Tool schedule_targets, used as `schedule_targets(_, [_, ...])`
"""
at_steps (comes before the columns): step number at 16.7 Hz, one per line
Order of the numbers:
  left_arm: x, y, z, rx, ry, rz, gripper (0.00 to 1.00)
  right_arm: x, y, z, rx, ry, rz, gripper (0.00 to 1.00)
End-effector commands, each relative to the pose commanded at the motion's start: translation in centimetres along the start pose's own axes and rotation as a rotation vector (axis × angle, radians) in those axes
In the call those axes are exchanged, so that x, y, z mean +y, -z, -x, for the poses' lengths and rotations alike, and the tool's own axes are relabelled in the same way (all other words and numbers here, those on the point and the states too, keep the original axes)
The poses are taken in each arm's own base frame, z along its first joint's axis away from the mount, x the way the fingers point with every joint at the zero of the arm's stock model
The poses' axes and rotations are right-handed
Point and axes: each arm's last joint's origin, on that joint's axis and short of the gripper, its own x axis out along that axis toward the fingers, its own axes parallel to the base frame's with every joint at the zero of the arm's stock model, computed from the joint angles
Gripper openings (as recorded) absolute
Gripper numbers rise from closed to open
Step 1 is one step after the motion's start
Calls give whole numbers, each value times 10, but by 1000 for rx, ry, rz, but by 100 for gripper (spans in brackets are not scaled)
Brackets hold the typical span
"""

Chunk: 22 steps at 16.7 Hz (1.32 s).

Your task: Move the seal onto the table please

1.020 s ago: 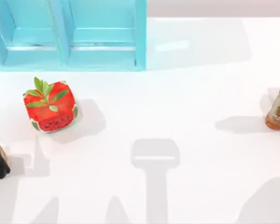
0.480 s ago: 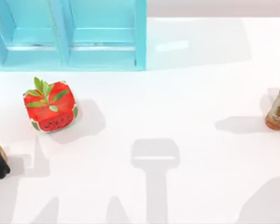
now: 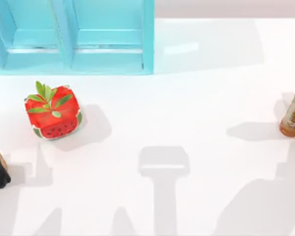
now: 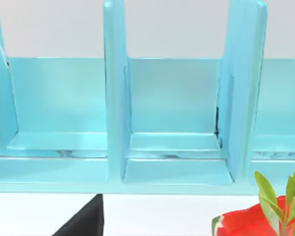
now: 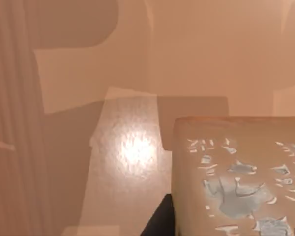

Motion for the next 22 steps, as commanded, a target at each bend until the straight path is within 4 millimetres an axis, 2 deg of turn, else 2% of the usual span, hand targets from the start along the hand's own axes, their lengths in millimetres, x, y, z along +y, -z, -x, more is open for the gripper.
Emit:
schedule_targets(3, [0, 0, 0, 0, 0, 0, 100, 28, -16, 28, 13, 6, -36, 0])
schedule_targets(6, [0, 0, 0, 0, 0, 0, 100, 62, -17, 46, 94, -16, -75, 0])
schedule_targets(10, [0, 0, 0, 0, 0, 0, 100, 104, -2, 83, 131, -39, -48, 0])
schedule_targets(14, [0, 0, 0, 0, 0, 0, 100, 126, 17, 122, 46, -43, 20, 0])
schedule_targets(20, [0, 0, 0, 0, 0, 0, 100, 128, 18, 123, 45, -43, 21, 0])
schedule_targets(22, [0, 0, 0, 0, 0, 0, 100, 136, 9, 122, 43, -44, 17, 0])
